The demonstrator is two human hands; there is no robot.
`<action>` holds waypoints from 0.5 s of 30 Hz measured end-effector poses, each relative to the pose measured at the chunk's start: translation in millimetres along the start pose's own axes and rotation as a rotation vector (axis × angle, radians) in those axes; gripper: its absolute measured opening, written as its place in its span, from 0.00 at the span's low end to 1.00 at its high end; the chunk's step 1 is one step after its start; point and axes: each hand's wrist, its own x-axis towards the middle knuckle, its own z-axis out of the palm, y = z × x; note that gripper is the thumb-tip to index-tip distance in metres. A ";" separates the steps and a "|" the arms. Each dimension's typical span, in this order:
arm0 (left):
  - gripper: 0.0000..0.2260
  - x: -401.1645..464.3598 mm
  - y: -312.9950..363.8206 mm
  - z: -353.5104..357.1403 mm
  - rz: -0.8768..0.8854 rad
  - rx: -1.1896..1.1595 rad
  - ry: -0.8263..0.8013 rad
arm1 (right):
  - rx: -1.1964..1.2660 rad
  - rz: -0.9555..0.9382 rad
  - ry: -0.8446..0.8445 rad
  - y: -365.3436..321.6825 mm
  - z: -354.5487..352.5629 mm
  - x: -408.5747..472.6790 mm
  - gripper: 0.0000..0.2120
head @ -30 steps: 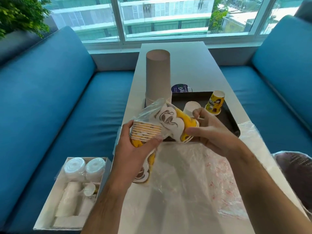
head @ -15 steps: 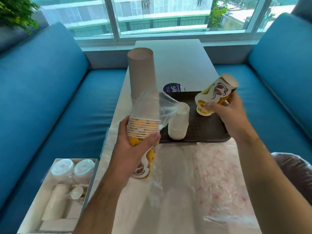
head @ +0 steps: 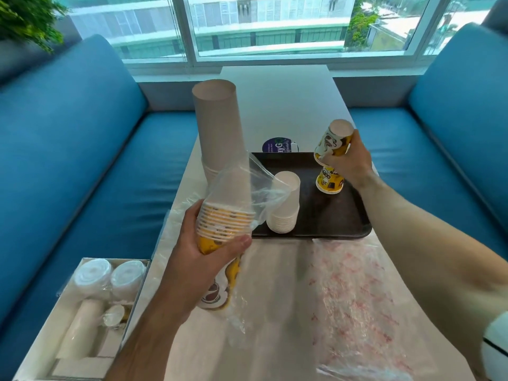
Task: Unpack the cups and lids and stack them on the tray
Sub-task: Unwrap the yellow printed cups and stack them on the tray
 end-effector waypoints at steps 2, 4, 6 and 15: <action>0.36 -1.2 -1.0 -0.7 -0.002 0.003 -0.004 | -0.059 -0.003 -0.049 1.1 1.4 0.6 0.33; 0.34 -2.6 -0.5 -2.0 -0.006 0.009 -0.006 | -0.103 -0.012 -0.075 2.0 0.9 -2.0 0.35; 0.35 -3.8 -0.7 -4.2 -0.005 0.010 0.000 | -0.139 -0.019 -0.090 3.3 -0.5 -8.0 0.37; 0.37 -5.8 0.7 -8.5 0.017 0.004 0.014 | -0.092 0.008 -0.128 15.5 -3.9 -62.8 0.36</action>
